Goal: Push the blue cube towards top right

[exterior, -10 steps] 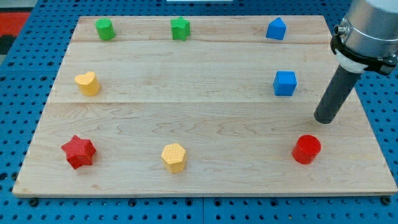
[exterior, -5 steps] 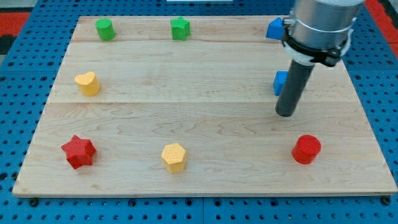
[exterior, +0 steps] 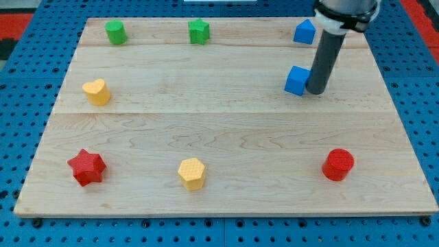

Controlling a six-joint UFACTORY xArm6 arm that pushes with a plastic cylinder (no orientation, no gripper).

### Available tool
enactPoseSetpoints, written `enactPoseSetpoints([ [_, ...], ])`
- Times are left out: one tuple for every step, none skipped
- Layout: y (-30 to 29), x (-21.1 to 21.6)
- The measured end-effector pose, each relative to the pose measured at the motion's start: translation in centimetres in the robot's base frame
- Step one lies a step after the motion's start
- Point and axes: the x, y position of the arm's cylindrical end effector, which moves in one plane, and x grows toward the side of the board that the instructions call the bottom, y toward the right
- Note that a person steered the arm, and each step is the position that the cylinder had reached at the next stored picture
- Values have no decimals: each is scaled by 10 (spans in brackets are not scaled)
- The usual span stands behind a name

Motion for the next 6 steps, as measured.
enactPoseSetpoints([
  [-21,21],
  [-58,-10],
  [-41,-38],
  [-19,-13],
  [6,12],
  [22,-12],
])
